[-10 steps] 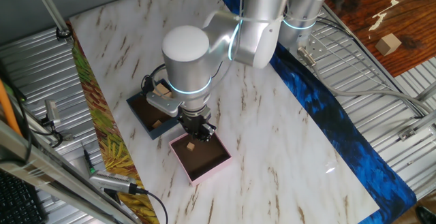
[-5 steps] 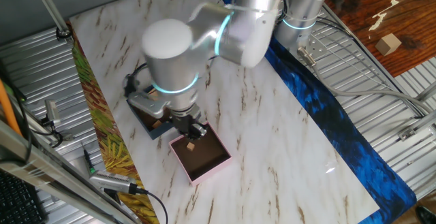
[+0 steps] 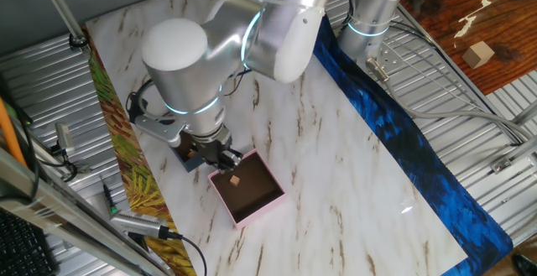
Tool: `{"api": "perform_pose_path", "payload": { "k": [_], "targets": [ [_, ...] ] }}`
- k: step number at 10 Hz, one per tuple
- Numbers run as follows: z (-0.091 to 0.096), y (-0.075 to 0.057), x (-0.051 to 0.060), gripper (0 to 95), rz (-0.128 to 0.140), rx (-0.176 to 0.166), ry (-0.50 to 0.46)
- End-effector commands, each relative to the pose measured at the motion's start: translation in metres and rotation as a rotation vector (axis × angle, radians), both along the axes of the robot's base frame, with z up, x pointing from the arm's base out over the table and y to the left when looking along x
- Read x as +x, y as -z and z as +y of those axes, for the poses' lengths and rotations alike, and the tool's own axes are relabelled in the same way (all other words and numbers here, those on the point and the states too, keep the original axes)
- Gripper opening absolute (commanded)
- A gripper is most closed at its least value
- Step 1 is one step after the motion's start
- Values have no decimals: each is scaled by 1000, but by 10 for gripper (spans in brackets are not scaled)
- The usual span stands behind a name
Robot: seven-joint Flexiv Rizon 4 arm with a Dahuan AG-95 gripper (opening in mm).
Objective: Move an object from one box to another
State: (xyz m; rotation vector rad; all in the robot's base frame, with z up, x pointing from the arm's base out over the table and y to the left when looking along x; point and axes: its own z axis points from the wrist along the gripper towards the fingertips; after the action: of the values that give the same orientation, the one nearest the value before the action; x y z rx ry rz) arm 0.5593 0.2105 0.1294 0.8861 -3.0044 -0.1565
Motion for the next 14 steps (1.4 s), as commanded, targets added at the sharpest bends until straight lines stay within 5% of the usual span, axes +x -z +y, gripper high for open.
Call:
{"api": "perform_pose_path", "payload": {
  "k": [1, 6, 10, 14],
  "targets": [
    [-1, -1, -1, 0, 6, -24, 73],
    [-1, -1, -1, 0, 5, -15, 191],
    [-1, -1, -1, 0, -8, 9, 147],
    [-59, 5, 11, 0, -15, 36, 58]
  ]
}}
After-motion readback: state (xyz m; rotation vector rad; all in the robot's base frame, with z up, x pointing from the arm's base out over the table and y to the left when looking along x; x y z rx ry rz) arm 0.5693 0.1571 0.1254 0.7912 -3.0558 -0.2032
